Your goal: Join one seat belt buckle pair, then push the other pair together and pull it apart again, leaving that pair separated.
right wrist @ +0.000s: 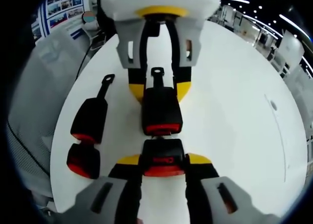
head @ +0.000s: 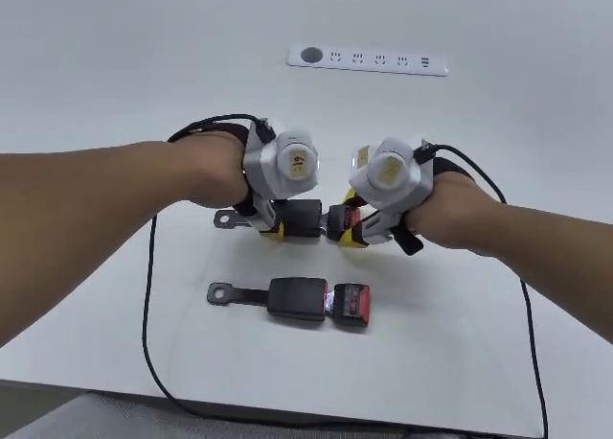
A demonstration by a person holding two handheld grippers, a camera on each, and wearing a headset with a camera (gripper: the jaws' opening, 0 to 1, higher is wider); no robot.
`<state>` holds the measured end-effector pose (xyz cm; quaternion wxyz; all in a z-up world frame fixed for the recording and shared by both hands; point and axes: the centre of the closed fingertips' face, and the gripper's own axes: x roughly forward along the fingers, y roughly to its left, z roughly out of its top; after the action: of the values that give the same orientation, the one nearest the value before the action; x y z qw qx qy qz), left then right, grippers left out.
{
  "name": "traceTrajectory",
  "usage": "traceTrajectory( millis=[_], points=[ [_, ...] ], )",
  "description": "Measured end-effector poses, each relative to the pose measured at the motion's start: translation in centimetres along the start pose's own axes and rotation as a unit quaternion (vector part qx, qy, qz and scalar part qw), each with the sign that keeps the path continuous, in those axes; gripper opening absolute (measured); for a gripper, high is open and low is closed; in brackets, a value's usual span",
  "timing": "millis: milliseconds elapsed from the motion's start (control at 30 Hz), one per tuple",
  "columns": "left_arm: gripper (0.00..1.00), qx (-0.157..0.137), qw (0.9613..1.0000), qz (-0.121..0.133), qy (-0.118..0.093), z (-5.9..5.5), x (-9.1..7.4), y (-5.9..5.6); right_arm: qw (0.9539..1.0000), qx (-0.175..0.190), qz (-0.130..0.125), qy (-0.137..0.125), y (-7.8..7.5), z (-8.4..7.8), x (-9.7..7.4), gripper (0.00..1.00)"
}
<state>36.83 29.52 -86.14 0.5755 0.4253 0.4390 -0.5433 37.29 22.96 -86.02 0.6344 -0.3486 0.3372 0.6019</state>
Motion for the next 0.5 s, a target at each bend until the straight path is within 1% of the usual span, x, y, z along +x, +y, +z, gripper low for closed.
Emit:
traceTrajectory(
  millis=[200, 333, 400, 467, 500],
  points=[
    [0.32, -0.001, 1.0, 0.0, -0.003, 0.1, -0.2, -0.2, 1.0, -0.006, 0.001, 0.005, 0.2, -0.1, -0.1, 0.34],
    [0.32, -0.003, 1.0, 0.001, -0.001, 0.1, -0.3, -0.3, 0.9998, -0.011, 0.001, 0.014, 0.3, -0.6, -0.5, 0.35],
    [0.32, -0.004, 1.0, 0.001, 0.0, 0.1, -0.3, -0.3, 0.9999, -0.002, 0.001, 0.017, 0.1, -1.2, -0.8, 0.35],
    [0.32, -0.005, 1.0, 0.001, 0.001, 0.2, -0.3, -0.3, 1.0, 0.002, 0.001, 0.002, 0.3, -1.2, -1.0, 0.36],
    [0.32, -0.005, 1.0, 0.001, 0.001, 0.2, -0.3, -0.3, 1.0, -0.002, 0.001, 0.002, 0.4, -1.2, -1.1, 0.36]
  ],
)
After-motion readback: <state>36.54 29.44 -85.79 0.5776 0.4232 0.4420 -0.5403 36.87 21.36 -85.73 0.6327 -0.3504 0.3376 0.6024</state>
